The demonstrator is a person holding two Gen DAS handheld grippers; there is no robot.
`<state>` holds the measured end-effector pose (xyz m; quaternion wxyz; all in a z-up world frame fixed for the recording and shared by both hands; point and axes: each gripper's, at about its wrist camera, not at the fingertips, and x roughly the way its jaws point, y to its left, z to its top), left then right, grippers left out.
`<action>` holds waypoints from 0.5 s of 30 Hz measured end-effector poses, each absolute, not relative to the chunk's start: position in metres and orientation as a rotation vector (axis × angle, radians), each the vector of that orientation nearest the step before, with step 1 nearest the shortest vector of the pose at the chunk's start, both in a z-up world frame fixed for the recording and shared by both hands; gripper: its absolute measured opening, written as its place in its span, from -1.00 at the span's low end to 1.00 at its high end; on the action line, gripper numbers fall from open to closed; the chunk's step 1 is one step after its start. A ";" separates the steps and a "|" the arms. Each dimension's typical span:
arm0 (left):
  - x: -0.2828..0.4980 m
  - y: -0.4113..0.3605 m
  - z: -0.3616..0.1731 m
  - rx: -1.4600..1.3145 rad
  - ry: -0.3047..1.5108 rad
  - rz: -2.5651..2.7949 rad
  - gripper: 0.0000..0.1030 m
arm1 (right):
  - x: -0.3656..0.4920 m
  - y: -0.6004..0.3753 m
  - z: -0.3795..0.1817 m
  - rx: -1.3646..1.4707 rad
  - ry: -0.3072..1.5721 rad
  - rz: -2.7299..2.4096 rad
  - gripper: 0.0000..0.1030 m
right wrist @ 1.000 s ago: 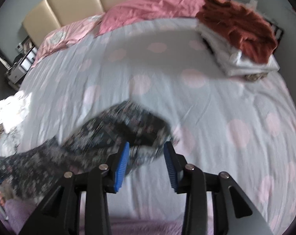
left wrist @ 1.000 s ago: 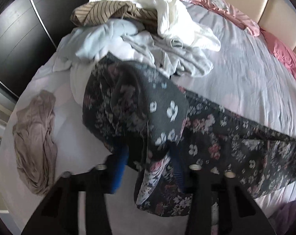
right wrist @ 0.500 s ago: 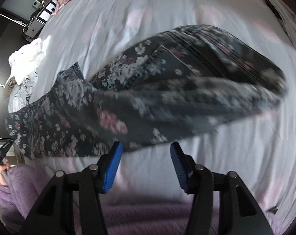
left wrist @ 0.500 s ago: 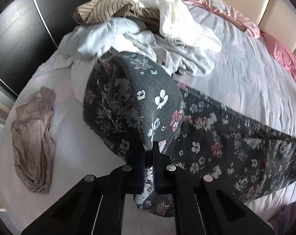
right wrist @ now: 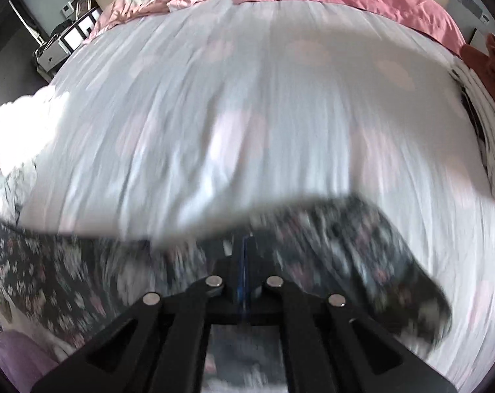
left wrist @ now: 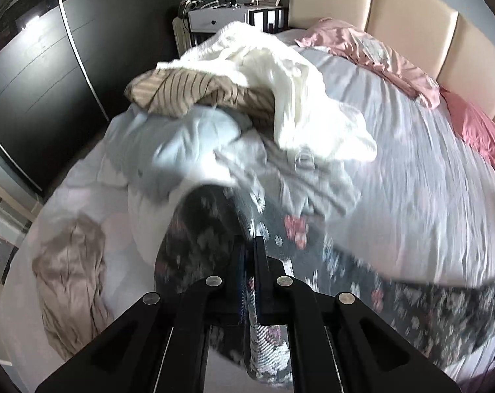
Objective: Fold clothes
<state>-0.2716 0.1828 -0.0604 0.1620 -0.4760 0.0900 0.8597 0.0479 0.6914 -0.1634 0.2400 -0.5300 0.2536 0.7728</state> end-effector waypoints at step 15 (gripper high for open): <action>-0.274 0.230 -0.015 -1.139 0.519 2.345 -0.94 | 0.069 0.603 -0.136 -1.646 0.562 2.342 -0.72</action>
